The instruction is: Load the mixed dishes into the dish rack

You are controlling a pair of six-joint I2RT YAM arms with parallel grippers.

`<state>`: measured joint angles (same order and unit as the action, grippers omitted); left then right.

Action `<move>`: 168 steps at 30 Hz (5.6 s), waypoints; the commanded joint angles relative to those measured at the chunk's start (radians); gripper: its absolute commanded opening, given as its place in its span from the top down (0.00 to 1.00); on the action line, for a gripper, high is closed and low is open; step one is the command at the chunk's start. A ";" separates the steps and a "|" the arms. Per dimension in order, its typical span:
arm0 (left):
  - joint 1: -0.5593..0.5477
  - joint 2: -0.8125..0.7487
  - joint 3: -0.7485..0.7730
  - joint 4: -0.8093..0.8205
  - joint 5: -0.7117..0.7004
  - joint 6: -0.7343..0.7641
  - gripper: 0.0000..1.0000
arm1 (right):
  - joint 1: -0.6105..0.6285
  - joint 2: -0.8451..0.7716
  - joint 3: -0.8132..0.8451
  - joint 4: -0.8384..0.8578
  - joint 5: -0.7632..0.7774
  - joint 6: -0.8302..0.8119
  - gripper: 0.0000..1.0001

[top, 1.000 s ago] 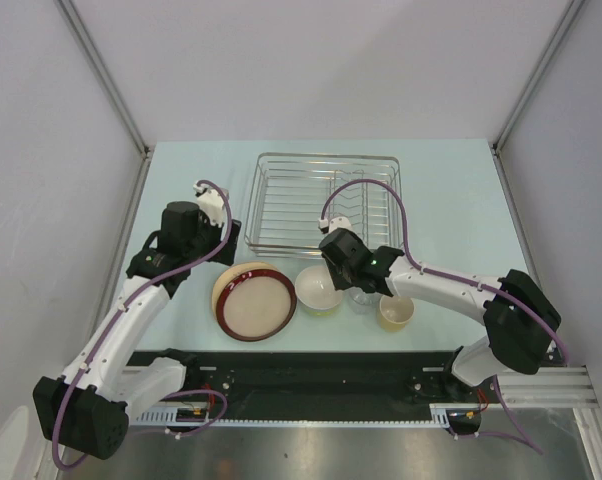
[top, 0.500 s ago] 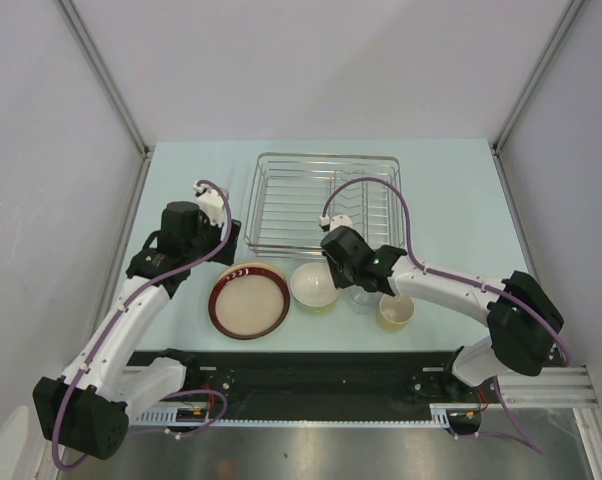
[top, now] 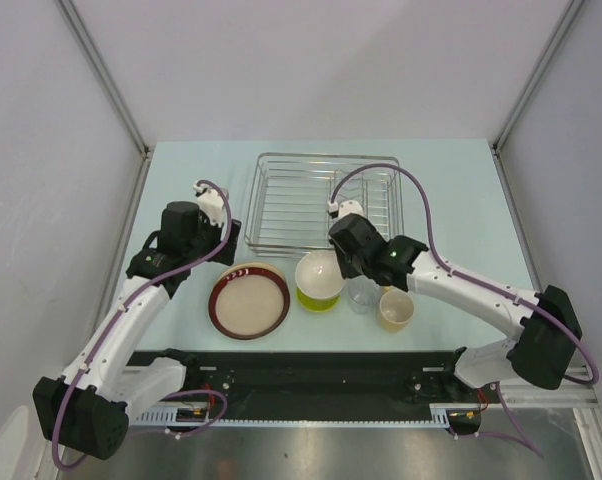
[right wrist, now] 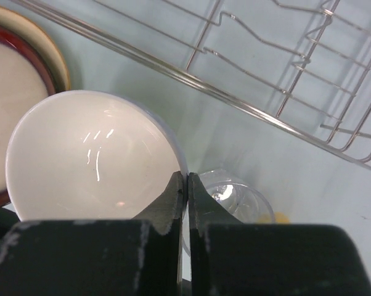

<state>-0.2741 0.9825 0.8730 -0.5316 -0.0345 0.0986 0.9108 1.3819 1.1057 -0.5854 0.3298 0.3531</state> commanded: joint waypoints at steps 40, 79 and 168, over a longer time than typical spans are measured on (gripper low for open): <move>0.158 0.424 0.314 0.249 0.127 -0.082 0.08 | -0.299 0.735 0.644 1.297 1.115 -1.684 1.00; 0.219 0.407 0.242 0.246 0.196 -0.089 0.07 | -0.260 0.902 0.812 0.130 1.006 -0.743 0.49; 0.231 0.177 0.142 0.119 0.194 -0.051 0.06 | -0.070 0.171 0.123 -0.056 -0.123 -0.029 1.00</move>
<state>-0.0517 1.1652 1.0214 -0.4427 0.1432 0.0357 0.8471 1.6417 1.0821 -0.5415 0.1200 0.3683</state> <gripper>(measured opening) 0.937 0.120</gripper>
